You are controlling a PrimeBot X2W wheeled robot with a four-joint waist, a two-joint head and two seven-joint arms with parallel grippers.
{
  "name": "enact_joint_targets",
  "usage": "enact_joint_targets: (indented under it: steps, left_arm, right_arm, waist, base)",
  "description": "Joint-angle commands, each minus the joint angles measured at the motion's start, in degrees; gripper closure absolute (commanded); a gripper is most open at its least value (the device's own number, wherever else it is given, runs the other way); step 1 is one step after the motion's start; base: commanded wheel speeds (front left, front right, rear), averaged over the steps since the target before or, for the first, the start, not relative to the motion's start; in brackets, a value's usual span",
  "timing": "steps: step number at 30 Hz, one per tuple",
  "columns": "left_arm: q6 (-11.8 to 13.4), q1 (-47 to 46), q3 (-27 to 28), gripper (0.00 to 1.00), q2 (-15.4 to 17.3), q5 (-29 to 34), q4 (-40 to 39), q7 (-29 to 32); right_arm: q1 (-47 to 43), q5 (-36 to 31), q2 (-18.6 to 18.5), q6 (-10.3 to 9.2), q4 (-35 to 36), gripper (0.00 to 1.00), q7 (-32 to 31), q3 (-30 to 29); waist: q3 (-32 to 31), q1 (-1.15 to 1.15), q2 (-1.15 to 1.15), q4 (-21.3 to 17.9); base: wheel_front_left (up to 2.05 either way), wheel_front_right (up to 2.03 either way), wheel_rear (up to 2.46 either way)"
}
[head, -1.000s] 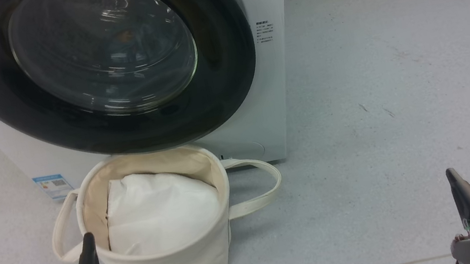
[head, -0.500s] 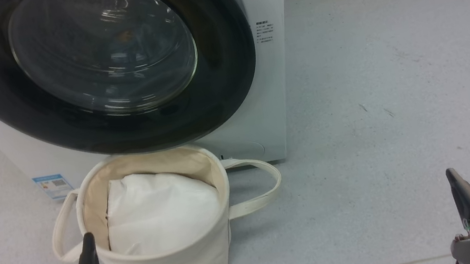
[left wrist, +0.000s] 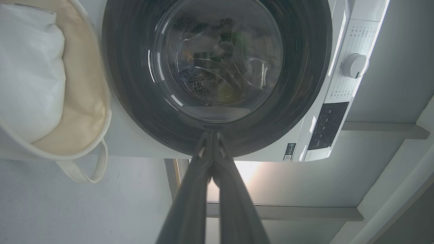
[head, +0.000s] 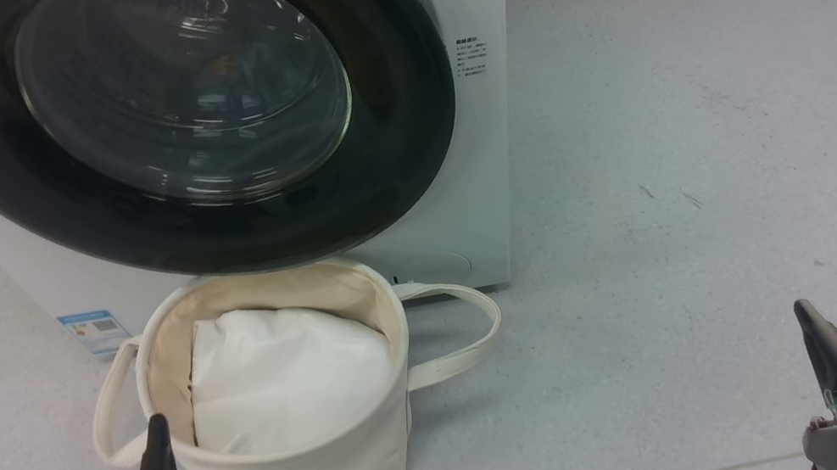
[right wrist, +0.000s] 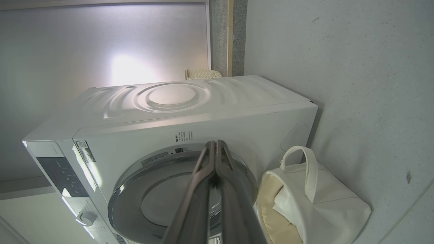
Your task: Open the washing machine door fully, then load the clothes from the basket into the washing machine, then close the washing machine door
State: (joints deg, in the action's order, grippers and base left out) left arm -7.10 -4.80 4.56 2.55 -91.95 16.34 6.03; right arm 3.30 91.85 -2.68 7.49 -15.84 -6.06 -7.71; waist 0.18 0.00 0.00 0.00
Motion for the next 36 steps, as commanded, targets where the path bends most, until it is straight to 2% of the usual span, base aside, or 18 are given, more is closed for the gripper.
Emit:
enact_joint_targets:
  steps: [1, 36]
  left_arm:
    - [-0.39, -1.38, 1.95, 1.0, 0.32, -0.22, -2.3, 0.46]
    - [-0.39, -1.38, 1.95, 1.0, 0.32, -0.22, -2.3, 0.46]
  right_arm:
    - [2.88, 0.31, -0.2, 0.0, 1.81, 1.0, -0.43, 1.18]
    - [2.88, 0.32, -0.2, 0.0, 1.81, 1.0, -0.43, 1.19]
  waist:
    - [0.0, 0.0, 0.0, 0.0]
    - [0.0, 0.0, 0.0, 0.0]
  base:
    - [0.0, 0.0, 0.0]
    - [0.0, 0.0, 0.0]
